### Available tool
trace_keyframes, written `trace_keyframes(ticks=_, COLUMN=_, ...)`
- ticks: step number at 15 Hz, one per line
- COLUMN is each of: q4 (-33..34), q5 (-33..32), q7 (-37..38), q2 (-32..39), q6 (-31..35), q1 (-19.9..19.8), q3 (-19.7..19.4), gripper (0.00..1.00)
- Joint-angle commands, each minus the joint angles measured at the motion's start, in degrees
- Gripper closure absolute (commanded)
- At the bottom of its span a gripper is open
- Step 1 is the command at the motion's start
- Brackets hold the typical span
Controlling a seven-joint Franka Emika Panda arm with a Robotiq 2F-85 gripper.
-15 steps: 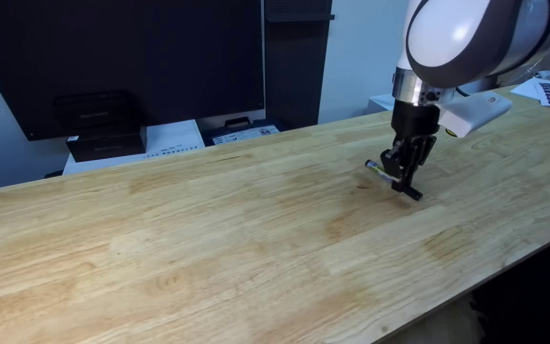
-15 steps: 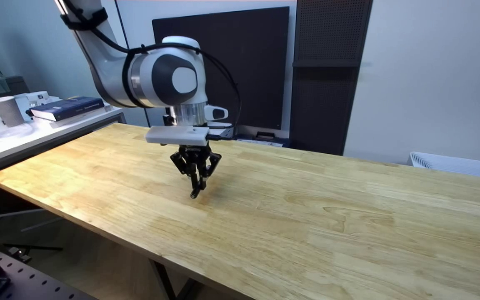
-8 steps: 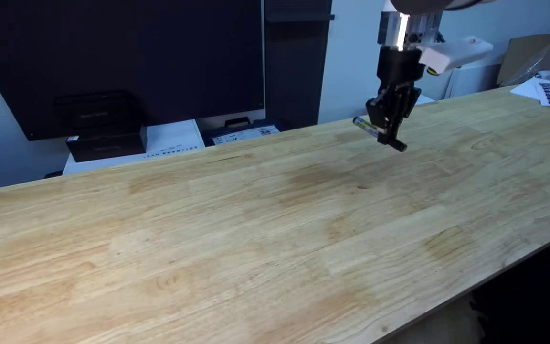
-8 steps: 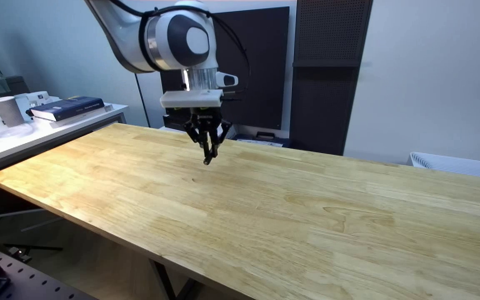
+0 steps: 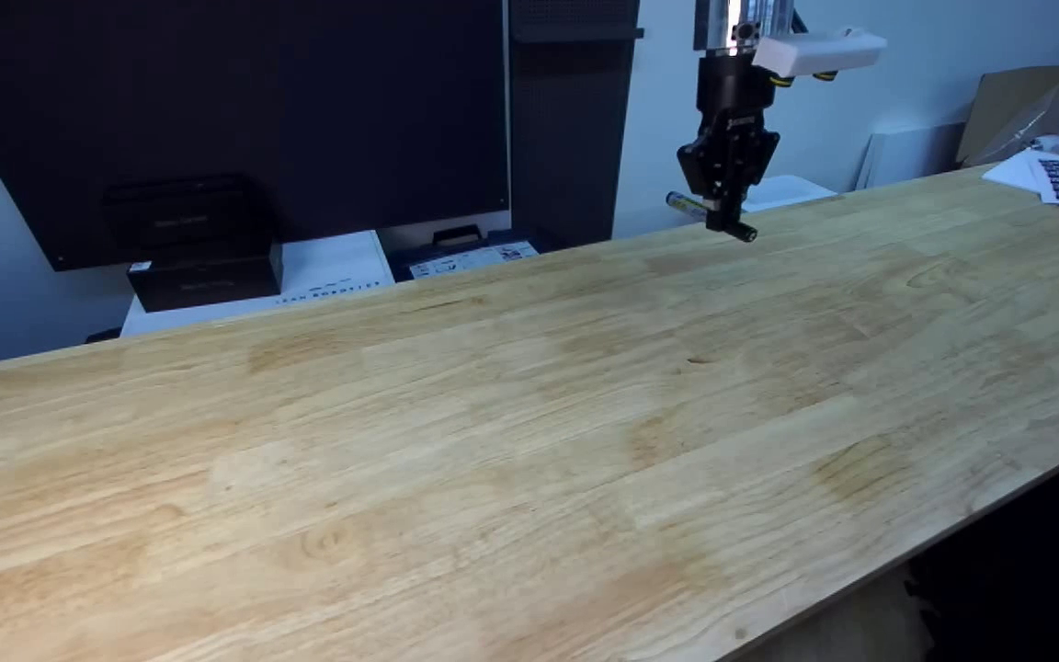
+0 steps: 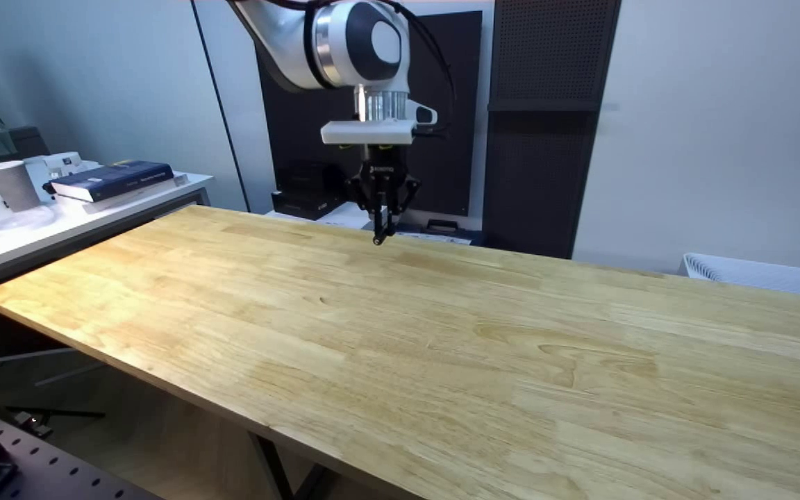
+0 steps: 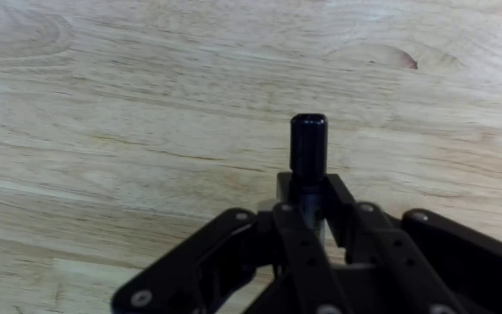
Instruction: Pick up the pen from the table and move it forward.
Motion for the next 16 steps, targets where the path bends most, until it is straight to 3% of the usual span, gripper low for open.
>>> trace_keyframes(ticks=1, q4=10.30, q5=-0.64, q7=1.84, q2=8.75, q6=-3.04, q1=0.73, q3=-0.51, gripper=0.95)
trace_keyframes(ticks=10, q4=17.79, q5=-0.42, q7=1.54, q2=17.76, q6=-3.16, q1=0.81, q3=-0.14, gripper=0.95)
trace_keyframes(ticks=11, q4=18.17, q5=-0.40, q7=1.44, q2=18.00, q6=-3.41, q1=0.79, q3=-0.09, gripper=0.87)
trace_keyframes(ticks=12, q4=18.50, q5=-0.38, q7=1.45, q2=18.05, q6=-3.73, q1=0.79, q3=-0.07, gripper=0.54)
trace_keyframes(ticks=14, q4=18.16, q5=-0.43, q7=1.33, q2=17.39, q6=-3.51, q1=0.89, q3=0.03, gripper=0.49)
trace_keyframes(ticks=16, q4=16.46, q5=-0.51, q7=1.16, q2=15.55, q6=-2.33, q1=1.15, q3=0.24, gripper=0.35)
